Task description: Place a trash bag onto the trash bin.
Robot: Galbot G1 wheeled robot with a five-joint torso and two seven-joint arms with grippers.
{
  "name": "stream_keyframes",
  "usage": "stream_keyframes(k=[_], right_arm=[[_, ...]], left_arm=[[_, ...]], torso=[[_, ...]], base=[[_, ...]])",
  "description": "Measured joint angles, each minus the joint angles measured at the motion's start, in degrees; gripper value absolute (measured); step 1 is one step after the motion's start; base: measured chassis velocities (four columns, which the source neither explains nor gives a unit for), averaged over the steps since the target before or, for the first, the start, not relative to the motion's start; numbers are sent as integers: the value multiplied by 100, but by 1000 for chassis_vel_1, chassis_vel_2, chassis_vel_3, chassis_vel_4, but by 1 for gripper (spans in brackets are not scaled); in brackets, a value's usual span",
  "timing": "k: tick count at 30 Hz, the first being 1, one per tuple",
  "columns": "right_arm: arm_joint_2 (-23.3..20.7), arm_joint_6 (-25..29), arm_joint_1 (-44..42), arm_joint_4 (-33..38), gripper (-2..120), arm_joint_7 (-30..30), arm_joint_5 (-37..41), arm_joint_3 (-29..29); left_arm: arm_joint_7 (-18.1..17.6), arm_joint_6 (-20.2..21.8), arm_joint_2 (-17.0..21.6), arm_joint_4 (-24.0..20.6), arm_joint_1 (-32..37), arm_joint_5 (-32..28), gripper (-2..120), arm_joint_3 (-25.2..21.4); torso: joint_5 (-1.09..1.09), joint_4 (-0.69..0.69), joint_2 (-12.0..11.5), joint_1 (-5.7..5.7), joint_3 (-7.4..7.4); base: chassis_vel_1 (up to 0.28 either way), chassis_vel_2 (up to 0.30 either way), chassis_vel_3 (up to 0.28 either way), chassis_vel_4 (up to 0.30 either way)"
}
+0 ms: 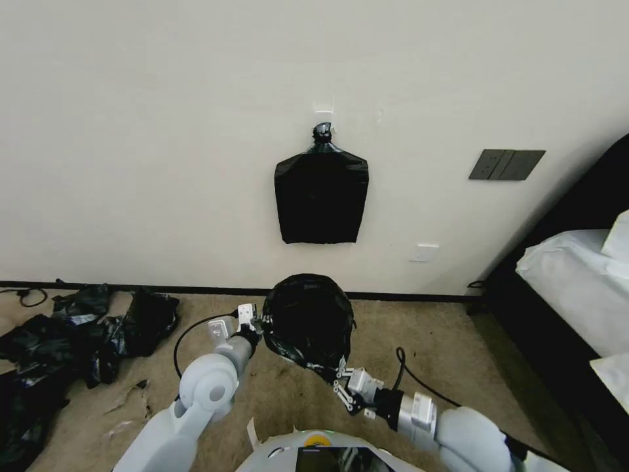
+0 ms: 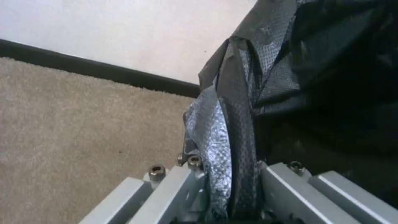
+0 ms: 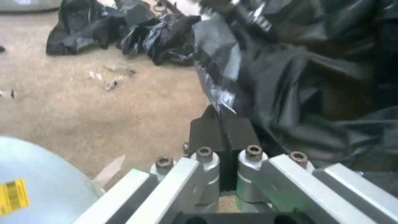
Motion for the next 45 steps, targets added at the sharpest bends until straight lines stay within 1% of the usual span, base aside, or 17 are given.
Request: stream_keyframes(k=[2, 3, 4, 5, 8, 9, 11, 13, 17, 18, 20, 23, 33, 41, 45], right_arm=[[144, 154, 63, -167, 0, 11, -266, -143], [293, 297, 127, -313, 0, 58, -481, -250], [293, 297, 127, -313, 0, 58, -481, -250], [401, 372, 168, -413, 0, 85, -613, -310], [746, 639, 295, -776, 0, 186, -1029, -534], [746, 639, 295, -776, 0, 186, -1029, -534], [884, 774, 349, -969, 0, 277, -1164, -627], [1025, 912, 398, -1195, 0, 371, -1316, -706], [1148, 1021, 416, -1398, 0, 456, -1464, -756], [1240, 1047, 430, -1547, 0, 543, -1522, -793], [1288, 1050, 440, -1622, 0, 582, -1536, -806], [1446, 1036, 495, -1937, 0, 676, -1546, -812], [1642, 825, 565, -2325, 0, 819, -1492, -768], [1652, 798, 576, -2373, 0, 826, -1345, -721], [1660, 900, 559, -2352, 0, 797, -1297, -713]], left_arm=[[-75, 12, -25, -20, -13, -69, 1, 24], [-106, 12, -48, -32, -16, -94, 1, 44], [-106, 12, -48, -32, -16, -94, 1, 44], [-139, 5, -69, -37, -22, -105, 1, 61], [-328, -18, -153, -43, -60, -243, 1, 101], [-328, -18, -153, -43, -60, -243, 1, 101], [-420, -27, -198, -69, -68, -314, 1, 113], [-598, -48, -250, -98, -64, -444, 1, 126], [-698, -86, -277, -110, -37, -568, 1, 126], [-735, -102, -282, -123, -23, -617, 1, 125], [-752, -106, -285, -132, -19, -639, 1, 125], [-790, -109, -289, -177, -7, -699, 1, 126], [-816, -62, -292, -237, 91, -800, 1, 131], [-820, -47, -249, -233, 116, -836, 1, 121], [-818, -46, -253, -183, 91, -837, 1, 129]], torso=[[0, 0, 0, 0, 0], [0, 0, 0, 0, 0], [0, 0, 0, 0, 0], [0, 1, 0, 0, 0], [0, 0, 0, 0, 0], [0, 0, 0, 0, 0], [0, 0, 0, 0, 0], [0, 1, 0, 0, 0], [0, 0, 0, 0, 0], [-1, 0, 0, 0, 0], [0, 0, 0, 0, 0], [0, 0, 0, 0, 0], [0, 0, 0, 0, 0], [0, 0, 0, 0, 0], [0, 1, 0, 0, 0]], base=[[0, 0, 0, 0], [0, 0, 0, 0], [0, 0, 0, 0], [0, 0, 0, 0], [0, 0, 0, 0], [0, 0, 0, 0], [0, 0, 0, 0], [0, 0, 0, 0], [0, 0, 0, 0], [0, 0, 0, 0], [0, 0, 0, 0], [0, 0, 0, 0], [0, 0, 0, 0], [0, 0, 0, 0], [0, 0, 0, 0]])
